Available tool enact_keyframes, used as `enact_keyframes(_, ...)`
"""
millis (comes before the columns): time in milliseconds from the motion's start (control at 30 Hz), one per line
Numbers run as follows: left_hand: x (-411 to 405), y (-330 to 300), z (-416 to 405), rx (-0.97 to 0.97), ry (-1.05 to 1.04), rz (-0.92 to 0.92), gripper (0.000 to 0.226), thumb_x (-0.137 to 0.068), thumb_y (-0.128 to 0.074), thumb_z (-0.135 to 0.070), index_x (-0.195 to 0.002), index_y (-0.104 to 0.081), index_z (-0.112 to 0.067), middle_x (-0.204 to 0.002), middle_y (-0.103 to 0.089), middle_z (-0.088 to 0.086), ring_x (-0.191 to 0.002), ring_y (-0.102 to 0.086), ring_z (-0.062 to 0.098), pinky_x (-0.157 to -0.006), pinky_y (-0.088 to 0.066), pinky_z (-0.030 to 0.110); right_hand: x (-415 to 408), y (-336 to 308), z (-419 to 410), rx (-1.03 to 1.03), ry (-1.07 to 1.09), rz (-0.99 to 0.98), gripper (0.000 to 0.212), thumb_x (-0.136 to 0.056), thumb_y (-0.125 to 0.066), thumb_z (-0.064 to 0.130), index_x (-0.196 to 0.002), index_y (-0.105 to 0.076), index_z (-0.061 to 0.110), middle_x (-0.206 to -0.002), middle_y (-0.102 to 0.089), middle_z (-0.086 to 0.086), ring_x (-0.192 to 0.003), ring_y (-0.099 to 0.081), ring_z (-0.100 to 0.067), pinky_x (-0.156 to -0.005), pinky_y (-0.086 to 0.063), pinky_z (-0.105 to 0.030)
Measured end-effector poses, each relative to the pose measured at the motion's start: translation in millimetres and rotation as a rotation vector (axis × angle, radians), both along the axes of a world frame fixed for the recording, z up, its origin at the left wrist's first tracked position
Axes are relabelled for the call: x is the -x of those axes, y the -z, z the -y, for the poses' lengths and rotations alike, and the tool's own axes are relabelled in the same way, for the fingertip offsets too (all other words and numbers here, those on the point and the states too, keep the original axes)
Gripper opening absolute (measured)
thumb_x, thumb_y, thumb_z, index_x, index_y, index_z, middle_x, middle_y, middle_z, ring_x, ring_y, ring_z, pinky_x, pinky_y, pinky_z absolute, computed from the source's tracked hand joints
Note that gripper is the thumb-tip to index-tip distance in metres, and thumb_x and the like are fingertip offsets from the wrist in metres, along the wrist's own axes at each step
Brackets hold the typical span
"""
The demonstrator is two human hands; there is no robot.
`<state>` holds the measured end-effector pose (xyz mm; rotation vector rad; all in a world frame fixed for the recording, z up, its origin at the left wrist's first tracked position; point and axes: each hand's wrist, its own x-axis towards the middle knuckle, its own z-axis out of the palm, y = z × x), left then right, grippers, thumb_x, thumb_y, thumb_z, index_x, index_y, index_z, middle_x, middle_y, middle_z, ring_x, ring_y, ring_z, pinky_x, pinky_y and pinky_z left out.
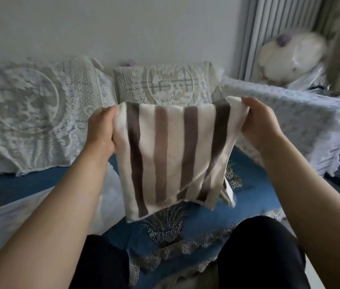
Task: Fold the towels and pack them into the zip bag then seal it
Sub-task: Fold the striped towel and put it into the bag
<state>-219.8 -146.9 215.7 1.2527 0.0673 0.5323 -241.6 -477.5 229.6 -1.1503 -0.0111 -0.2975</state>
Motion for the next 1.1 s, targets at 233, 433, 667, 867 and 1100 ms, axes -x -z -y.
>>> enact_keyframes(233, 22.3, -50.5, -3.2, -0.085, 0.191, 0.096, 0.04, -0.087, -0.043, 0.01, -0.099, -0.061, -0.023, -0.095, -0.069, 0.006, -0.074, -0.067, 0.014, -0.06, -0.054, 0.024, 13.9, -51.4, -9.7, 0.048, 0.008, 0.105, 0.024, -0.084, -0.055, -0.003, -0.078, -0.055, 0.02, -0.06, -0.056, 0.003, -0.05, -0.054, -0.008, -0.051, -0.048, -0.025)
enact_keyframes(433, 30.1, -62.4, -18.7, 0.016, 0.154, 0.119, 0.016, -0.086, -0.064, -0.003, -0.085, -0.068, -0.018, -0.077, -0.074, -0.004, -0.071, -0.068, 0.008, -0.064, -0.054, 0.021, 16.0, -59.8, -4.1, 0.651, 0.376, 0.259, 0.004, -0.085, -0.067, 0.026, -0.086, -0.071, 0.025, -0.073, -0.065, 0.008, -0.075, -0.061, -0.013, -0.082, -0.056, -0.036)
enact_keyframes(667, 20.0, -64.8, -36.0, 0.221, -0.038, -0.113, 0.028, -0.086, -0.055, -0.001, -0.069, -0.064, -0.02, -0.08, -0.067, 0.003, -0.067, -0.063, 0.017, -0.065, -0.057, 0.029, 28.7, -60.7, -7.3, 0.244, 0.124, 0.237, 0.023, -0.086, -0.063, 0.002, -0.093, -0.068, 0.024, -0.088, -0.067, -0.001, -0.074, -0.061, -0.012, -0.073, -0.055, -0.026)
enact_keyframes(867, 27.1, -70.9, -31.6, -0.032, -0.139, 0.08, 0.027, -0.092, -0.056, -0.004, -0.082, -0.07, -0.024, -0.094, -0.071, -0.002, -0.095, -0.069, 0.017, -0.088, -0.055, 0.03, 34.5, -66.2, -0.4, 0.145, 0.074, 0.21, 0.026, -0.084, -0.061, -0.003, -0.097, -0.073, 0.017, -0.09, -0.07, -0.001, -0.08, -0.066, -0.015, -0.076, -0.055, -0.026)
enact_keyframes(1100, 47.5, -71.7, -13.1, -0.457, -0.43, 0.395, 0.024, -0.093, -0.053, -0.015, -0.111, -0.069, -0.018, -0.108, -0.067, -0.009, -0.104, -0.062, 0.002, -0.09, -0.045, 0.009, 42.4, -69.9, 4.2, 0.076, 0.164, 0.307, 0.009, -0.081, -0.073, 0.016, -0.086, -0.073, 0.023, -0.088, -0.071, 0.009, -0.093, -0.064, -0.008, -0.093, -0.048, -0.026)
